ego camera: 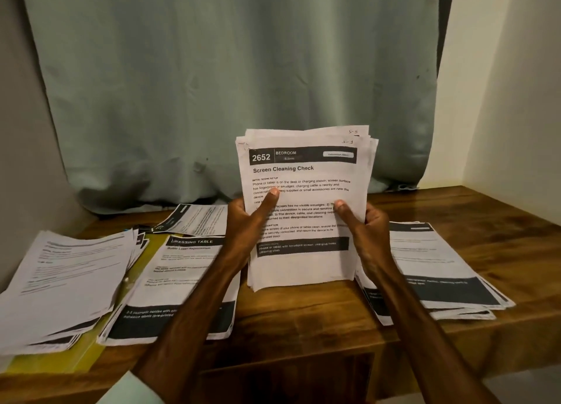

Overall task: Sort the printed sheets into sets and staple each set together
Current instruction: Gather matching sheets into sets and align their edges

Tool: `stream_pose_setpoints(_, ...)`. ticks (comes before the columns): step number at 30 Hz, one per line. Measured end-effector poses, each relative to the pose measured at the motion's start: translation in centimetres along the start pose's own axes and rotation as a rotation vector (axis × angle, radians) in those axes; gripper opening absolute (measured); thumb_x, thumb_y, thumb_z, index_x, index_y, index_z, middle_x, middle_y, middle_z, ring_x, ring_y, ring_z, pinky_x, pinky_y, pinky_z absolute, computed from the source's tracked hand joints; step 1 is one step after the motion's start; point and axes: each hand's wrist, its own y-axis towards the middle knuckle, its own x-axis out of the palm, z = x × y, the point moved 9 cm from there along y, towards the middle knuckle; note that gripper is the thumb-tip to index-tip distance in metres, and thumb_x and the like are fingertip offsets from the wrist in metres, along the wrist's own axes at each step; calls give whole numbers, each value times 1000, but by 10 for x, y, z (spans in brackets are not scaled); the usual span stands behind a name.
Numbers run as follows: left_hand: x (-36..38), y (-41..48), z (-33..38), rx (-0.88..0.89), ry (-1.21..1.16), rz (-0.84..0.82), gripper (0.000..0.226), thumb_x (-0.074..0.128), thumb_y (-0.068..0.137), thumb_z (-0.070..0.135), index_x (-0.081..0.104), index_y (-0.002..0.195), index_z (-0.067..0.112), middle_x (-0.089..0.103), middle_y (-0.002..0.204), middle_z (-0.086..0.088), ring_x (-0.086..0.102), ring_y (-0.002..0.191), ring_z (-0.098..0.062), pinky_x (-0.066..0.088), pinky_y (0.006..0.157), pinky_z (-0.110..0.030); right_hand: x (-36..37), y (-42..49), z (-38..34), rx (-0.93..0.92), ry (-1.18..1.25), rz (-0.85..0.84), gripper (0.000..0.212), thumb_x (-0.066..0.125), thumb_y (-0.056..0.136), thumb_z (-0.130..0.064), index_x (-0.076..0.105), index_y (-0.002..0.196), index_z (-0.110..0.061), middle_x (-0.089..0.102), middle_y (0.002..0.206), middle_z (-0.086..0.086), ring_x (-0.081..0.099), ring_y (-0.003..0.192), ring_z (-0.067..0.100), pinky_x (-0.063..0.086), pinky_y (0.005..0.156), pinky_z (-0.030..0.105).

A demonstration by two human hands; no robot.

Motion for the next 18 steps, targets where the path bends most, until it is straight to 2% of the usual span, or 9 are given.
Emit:
stream_pose_setpoints(4,5,0,14,47,-19,18,9,72,94,27,65,99,25,77,77,18,76,74,-5,57,56,-18,2,2,-10,-28,45,17,8,68,95,-18,67,102,-21,78,90,-15,76,87,9,59,64,20)
stream_pose_setpoints(7,4,-1,18,61,1,14,11,73,93,27,63,97,26,74,73,23,74,71,0,54,54,-14,3,2,-7,-4,65,1,12,69,94,-22,68,106,-21,79,95,-11,77,91,13,60,66,23)
stream_pose_setpoints(10,-4,1,26,97,17,50,12,73,92,29,66,100,24,77,78,17,76,74,-5,57,56,-18,3,4,-8,-3,65,5,24,70,92,-29,68,114,-21,79,101,-9,77,93,15,63,69,30)
stream_pose_setpoints(13,-7,9,52,181,36,96,20,71,91,38,69,98,20,79,83,7,77,76,-14,61,60,-24,5,12,-26,-48,73,35,20,69,94,-30,68,113,-24,79,98,-11,77,90,14,63,68,28)
stream_pose_setpoints(15,-4,15,71,241,48,118,28,69,92,42,69,89,14,78,78,2,76,70,-15,57,59,-22,10,20,-44,-92,70,57,17,68,94,-34,69,108,-24,79,95,-9,77,87,17,62,65,27)
stream_pose_setpoints(18,-2,26,92,287,106,193,45,67,95,46,62,75,7,68,63,2,66,56,-8,51,55,-19,16,34,-72,-156,17,129,22,67,93,-44,70,93,-22,78,81,-7,76,76,14,59,62,23)
